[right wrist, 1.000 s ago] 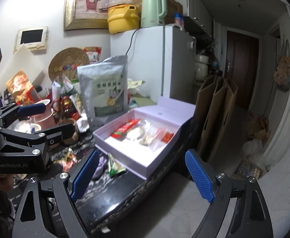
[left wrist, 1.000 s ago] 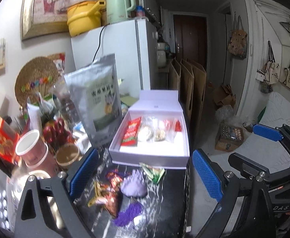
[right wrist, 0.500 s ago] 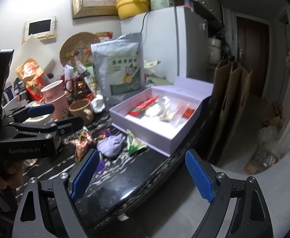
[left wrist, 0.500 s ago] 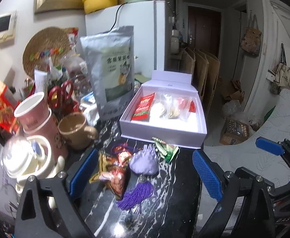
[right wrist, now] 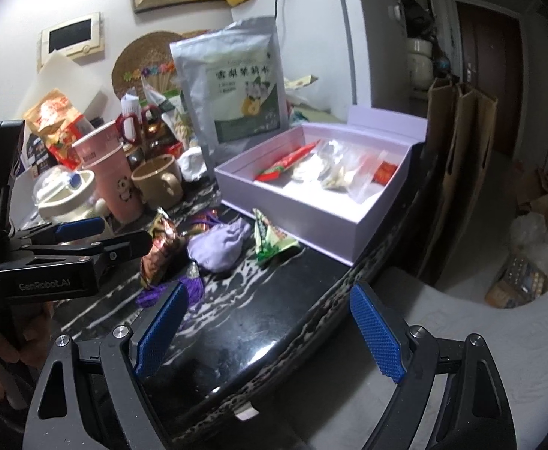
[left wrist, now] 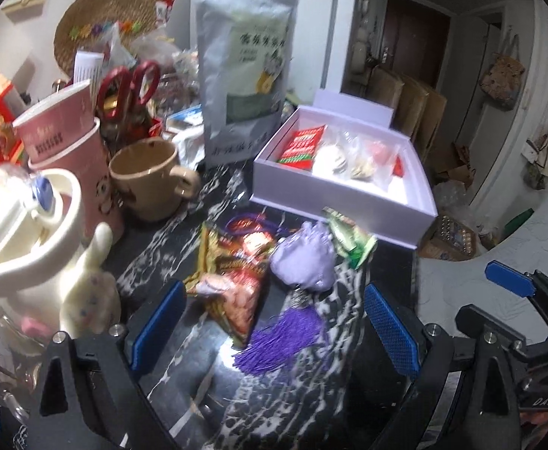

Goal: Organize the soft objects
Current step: 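Grasp the gold-and-red snack bag on the counter with the left gripper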

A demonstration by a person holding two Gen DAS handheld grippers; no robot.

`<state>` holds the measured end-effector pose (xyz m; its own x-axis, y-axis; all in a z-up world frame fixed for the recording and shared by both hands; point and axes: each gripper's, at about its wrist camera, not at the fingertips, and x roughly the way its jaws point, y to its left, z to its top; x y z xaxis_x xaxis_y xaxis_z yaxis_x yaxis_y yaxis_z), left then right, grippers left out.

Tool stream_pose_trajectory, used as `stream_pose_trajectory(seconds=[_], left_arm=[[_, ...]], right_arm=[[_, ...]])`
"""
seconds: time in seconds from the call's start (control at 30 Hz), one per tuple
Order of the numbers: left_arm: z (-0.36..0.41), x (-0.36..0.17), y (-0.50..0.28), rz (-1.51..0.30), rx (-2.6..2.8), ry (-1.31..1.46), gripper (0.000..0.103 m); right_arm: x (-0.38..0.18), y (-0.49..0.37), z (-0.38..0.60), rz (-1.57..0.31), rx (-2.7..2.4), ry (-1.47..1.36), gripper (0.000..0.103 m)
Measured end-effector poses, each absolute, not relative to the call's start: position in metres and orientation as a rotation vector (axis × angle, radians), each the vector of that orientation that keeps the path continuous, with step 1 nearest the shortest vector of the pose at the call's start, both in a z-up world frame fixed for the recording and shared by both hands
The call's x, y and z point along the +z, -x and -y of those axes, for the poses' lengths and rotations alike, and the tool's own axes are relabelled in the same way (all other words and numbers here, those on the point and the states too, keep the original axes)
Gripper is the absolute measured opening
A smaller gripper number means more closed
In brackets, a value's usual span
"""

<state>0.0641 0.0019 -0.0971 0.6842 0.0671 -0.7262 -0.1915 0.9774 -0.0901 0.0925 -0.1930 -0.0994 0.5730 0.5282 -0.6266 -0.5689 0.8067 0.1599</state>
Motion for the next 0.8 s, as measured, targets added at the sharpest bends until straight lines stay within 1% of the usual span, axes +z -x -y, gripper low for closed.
stream_pose_trajectory(seconds=[0.33,0.47,0.7,0.8], left_arm=[[-0.025,-0.133,-0.086,-0.867,0.193,0.179,0.097],[-0.023,-0.135,-0.094,-0.845,0.178,0.128,0.097],[-0.021,-0.145,-0.112,-0.857,0.16,0.073,0.097],[-0.023,-0.151,-0.116,-0.87,0.147,0.091,0.09]], right_arm=[[-0.12,-0.112,0.179,-0.768,0.674,0.073,0.09],[-0.125,-0.121,0.173,-0.785,0.688,0.076,0.089],[-0.132,-0.135,0.171,-0.82,0.695,0.063,0.09],[-0.134,-0.138,0.171,-0.828,0.69,0.061,0.089]])
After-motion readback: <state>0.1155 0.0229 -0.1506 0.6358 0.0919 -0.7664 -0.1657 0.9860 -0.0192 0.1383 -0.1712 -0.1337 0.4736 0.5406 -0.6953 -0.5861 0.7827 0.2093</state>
